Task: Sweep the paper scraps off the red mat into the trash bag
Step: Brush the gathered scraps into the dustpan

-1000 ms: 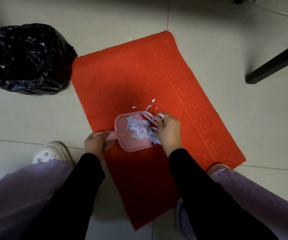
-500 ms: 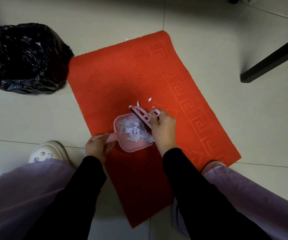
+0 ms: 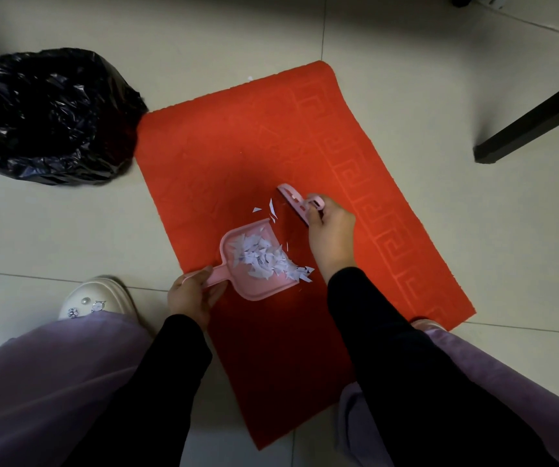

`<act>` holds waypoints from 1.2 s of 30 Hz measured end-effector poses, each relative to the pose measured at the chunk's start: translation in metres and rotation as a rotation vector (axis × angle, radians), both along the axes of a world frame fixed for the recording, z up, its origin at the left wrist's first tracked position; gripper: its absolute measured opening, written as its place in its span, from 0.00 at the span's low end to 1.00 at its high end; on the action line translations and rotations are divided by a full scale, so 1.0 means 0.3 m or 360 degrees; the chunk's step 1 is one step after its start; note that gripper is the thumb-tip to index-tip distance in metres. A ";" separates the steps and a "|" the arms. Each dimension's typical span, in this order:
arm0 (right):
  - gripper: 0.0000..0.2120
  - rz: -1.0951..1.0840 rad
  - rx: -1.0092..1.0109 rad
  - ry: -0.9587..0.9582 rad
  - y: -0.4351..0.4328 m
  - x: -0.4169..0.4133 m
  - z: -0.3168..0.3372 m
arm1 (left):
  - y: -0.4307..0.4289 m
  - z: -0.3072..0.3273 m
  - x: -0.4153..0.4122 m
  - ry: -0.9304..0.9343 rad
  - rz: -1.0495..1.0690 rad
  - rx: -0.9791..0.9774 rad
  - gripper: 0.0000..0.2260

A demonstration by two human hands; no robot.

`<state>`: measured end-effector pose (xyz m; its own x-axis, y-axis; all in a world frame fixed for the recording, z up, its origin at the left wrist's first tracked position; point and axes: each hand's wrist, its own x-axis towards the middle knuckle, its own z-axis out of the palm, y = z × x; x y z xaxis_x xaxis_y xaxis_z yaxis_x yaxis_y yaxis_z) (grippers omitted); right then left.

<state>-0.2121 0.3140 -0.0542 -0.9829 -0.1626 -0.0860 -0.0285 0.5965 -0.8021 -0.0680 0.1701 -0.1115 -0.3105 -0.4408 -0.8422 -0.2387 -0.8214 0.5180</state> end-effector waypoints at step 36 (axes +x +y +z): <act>0.12 0.0668 0.0433 -0.0170 -0.033 -0.021 0.027 | -0.052 0.043 -0.053 -0.0056 0.0064 -0.0013 0.06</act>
<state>-0.2185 0.3041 -0.0461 -0.8213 -0.4991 -0.2765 -0.2368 0.7391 -0.6307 -0.0839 0.1546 -0.0985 -0.2628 -0.4595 -0.8484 -0.2238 -0.8263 0.5168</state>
